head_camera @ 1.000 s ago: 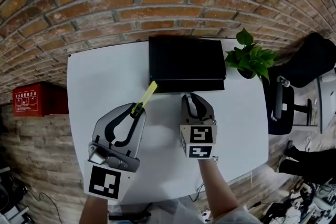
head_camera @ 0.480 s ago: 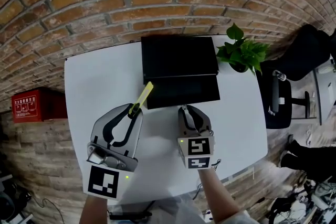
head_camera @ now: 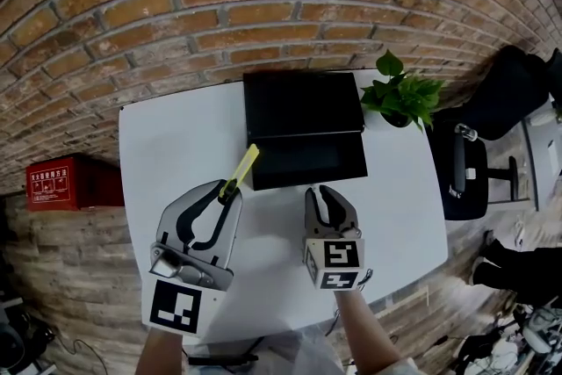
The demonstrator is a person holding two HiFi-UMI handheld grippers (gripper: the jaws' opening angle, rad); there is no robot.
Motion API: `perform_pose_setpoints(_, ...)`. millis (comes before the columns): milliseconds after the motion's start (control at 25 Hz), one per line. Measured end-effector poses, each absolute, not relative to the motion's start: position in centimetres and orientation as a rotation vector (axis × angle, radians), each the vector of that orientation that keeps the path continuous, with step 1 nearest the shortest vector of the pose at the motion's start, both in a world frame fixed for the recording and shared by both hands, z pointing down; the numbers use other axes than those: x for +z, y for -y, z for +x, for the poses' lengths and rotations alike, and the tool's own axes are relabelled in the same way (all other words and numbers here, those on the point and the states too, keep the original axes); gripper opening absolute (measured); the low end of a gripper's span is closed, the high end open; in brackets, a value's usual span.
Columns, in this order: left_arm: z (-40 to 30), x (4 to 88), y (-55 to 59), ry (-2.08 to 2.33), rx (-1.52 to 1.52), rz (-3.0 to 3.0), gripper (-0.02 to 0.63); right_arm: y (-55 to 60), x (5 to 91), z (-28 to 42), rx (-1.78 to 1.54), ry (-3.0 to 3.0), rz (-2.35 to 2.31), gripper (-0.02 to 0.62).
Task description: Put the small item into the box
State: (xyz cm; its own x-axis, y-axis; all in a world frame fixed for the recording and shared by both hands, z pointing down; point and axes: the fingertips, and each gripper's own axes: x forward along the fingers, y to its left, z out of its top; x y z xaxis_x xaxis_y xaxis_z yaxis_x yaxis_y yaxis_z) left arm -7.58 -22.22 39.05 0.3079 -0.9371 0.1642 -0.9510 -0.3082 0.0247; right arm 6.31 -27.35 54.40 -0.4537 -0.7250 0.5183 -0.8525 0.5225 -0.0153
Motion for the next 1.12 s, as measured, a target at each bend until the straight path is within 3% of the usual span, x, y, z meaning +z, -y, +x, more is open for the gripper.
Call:
perform_pose_setpoints(600, -8.1, 32.1, 18.9, 1.787, 0.105, 2.535, 0.075, 23.9, 39.9, 11.4, 0.166, 2.408, 1.562, 0.06)
perform_pose_setpoints(1120, -7.1, 29.9, 17.9, 1.754, 0.064, 2.587, 0.075, 21.5, 34.5, 13.7, 0.116, 2.425, 1.649, 0.06)
